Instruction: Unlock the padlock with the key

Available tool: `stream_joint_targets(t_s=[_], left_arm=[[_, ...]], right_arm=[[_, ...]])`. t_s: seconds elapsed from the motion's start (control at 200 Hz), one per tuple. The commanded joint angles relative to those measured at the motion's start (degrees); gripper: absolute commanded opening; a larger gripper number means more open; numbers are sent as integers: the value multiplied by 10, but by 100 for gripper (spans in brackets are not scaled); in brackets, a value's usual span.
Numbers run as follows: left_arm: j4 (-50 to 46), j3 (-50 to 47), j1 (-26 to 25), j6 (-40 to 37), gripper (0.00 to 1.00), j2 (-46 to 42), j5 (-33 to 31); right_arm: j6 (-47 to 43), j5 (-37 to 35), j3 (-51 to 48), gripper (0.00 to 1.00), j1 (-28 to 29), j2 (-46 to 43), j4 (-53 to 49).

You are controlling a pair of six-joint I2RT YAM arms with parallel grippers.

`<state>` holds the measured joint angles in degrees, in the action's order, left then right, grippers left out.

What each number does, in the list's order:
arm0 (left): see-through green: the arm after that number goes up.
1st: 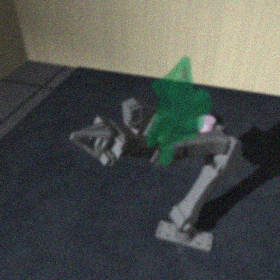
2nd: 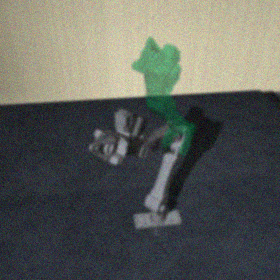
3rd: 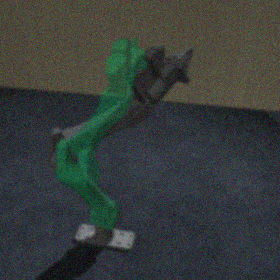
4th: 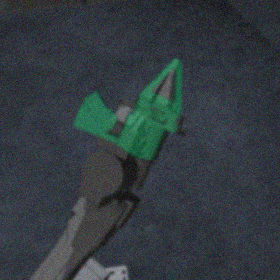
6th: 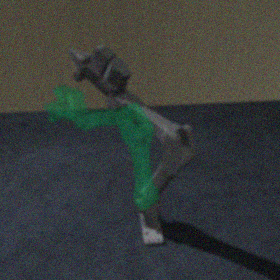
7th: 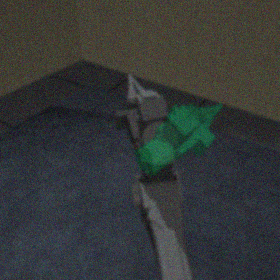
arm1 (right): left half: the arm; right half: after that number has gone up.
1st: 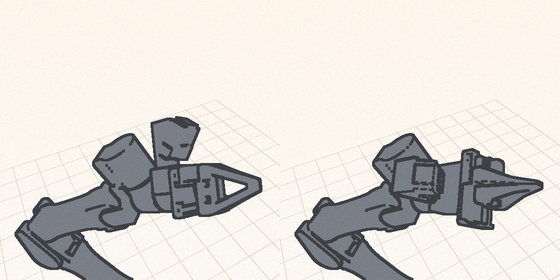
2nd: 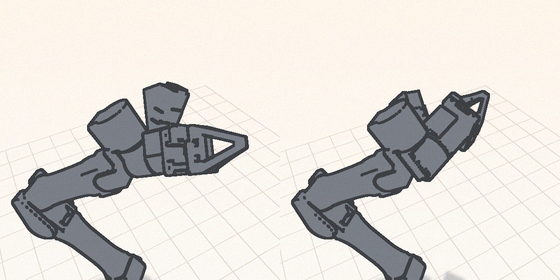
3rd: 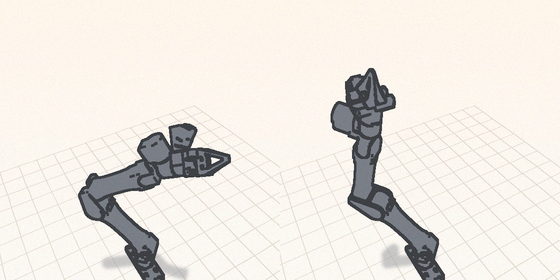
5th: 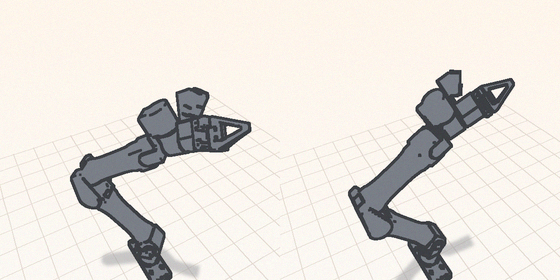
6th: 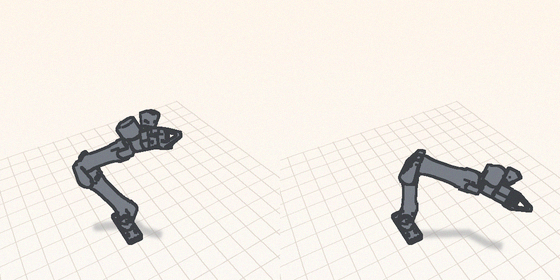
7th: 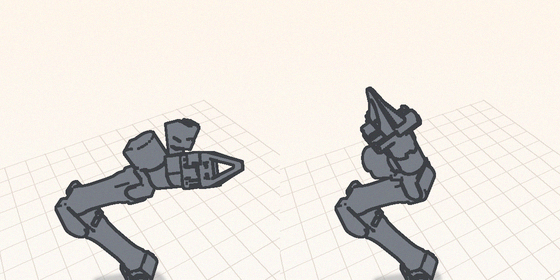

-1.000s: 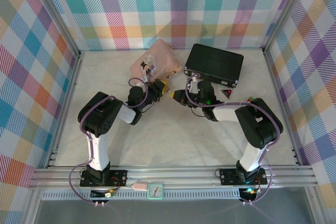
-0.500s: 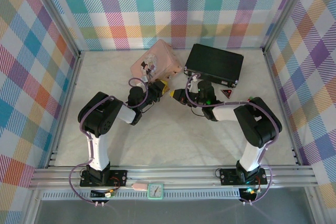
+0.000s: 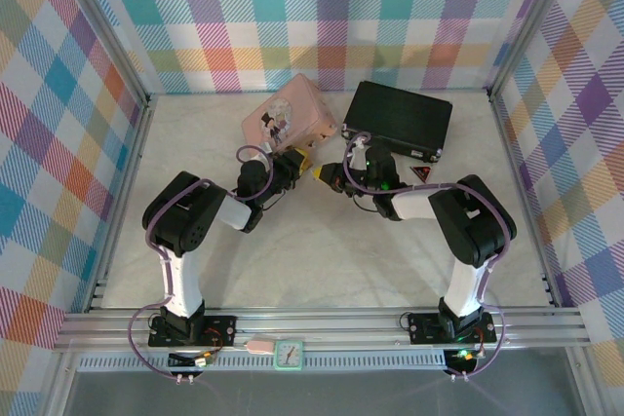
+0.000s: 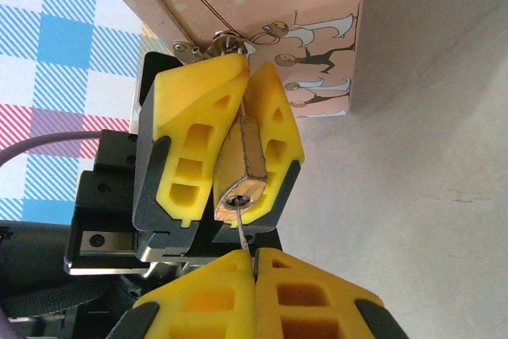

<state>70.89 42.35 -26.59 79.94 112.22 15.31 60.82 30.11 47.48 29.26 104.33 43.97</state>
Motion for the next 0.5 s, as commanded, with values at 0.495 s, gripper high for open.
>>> stream_joint_targets(t_s=[0.495], left_arm=[[-113, -34, -78, 26, 0, -76, -38]], right_arm=[[164, -49, 3, 0, 10, -12, 18]])
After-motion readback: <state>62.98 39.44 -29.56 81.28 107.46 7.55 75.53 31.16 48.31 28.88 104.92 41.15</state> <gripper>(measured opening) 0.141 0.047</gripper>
